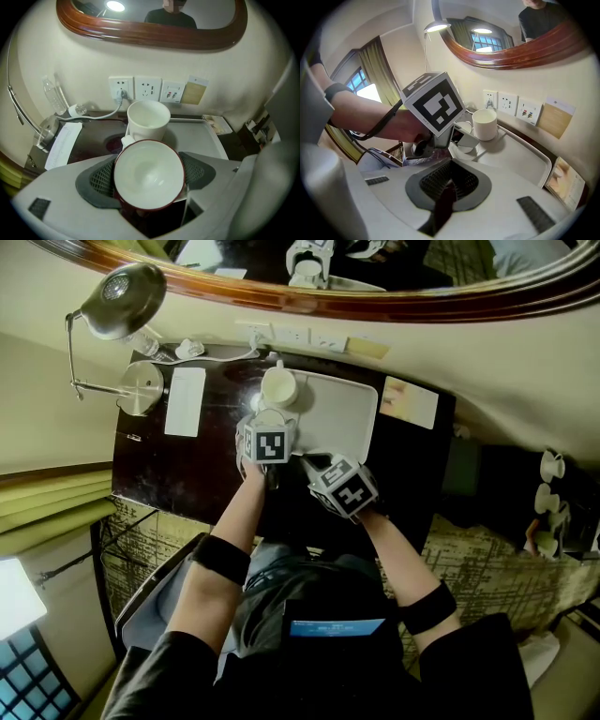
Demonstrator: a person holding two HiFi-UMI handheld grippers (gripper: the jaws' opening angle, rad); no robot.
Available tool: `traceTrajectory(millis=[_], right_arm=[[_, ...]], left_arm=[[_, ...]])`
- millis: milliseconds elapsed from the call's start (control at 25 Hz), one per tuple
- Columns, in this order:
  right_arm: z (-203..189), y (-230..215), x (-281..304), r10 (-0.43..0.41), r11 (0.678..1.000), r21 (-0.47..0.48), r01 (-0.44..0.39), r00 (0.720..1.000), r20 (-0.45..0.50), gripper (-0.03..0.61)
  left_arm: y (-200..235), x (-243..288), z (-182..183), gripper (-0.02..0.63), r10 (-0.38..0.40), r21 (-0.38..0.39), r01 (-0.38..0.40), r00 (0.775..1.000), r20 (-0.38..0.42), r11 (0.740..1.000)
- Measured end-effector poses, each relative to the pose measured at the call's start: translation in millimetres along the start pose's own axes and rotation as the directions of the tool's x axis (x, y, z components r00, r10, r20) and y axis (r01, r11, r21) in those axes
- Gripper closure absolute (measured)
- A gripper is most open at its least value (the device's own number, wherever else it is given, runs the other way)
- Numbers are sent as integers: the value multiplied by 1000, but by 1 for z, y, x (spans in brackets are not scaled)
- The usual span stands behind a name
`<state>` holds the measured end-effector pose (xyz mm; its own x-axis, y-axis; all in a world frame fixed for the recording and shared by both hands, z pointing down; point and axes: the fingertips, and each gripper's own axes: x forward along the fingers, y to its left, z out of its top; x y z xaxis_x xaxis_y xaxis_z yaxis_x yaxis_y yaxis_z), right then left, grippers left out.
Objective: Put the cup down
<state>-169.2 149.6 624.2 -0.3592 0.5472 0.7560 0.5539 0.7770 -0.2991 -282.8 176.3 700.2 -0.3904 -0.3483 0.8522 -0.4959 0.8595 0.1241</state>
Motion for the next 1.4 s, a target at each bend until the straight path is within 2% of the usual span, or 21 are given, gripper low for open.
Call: traceTrajectory(millis=[200, 360, 680, 800, 960, 1120, 1200, 1240, 1320, 1400], right_arm=[[-7, -9, 0, -19, 1000, 3, 19, 1000, -8, 577], [2, -3, -5, 0, 1000, 8, -1, 1000, 14, 577], [-6, -10, -6, -2, 1000, -6, 2, 1000, 16, 577], [-1, -3, -16, 10, 1000, 8, -11, 1000, 22, 577], [-4, -7, -25, -2, 1000, 4, 2, 999, 40, 577], [-12, -11, -39, -19, 1000, 20, 18, 999, 43, 577], [-8, -11, -51, -22, 999, 32, 20, 998, 62, 577], [-7, -12, -56, -27, 999, 35, 25, 997, 72, 577], [-11, -19, -63, -46, 998, 40, 43, 995, 90, 577], [-20, -30, -70, -76, 996, 49, 71, 992, 102, 577]], left_arm=[[2, -2, 5, 210, 17, 17, -17, 1000, 9, 1000], [7, -10, 7, 204, 58, 17, -58, 998, 18, 998], [3, -25, 14, 171, 71, 40, -73, 996, 54, 997], [6, -39, 12, 170, 100, 50, -102, 994, 47, 994], [-3, -55, 14, 172, 78, 63, -83, 994, 79, 995], [-11, -92, 18, 173, 80, 86, -89, 992, 97, 992], [-20, -111, 23, 217, 55, 97, -66, 992, 116, 993], [-29, -118, 27, 219, 21, 99, -35, 991, 134, 995], [-50, -132, 35, 275, -56, 110, 36, 982, 179, 993], [-68, -148, 40, 304, -125, 138, 97, 970, 211, 986]])
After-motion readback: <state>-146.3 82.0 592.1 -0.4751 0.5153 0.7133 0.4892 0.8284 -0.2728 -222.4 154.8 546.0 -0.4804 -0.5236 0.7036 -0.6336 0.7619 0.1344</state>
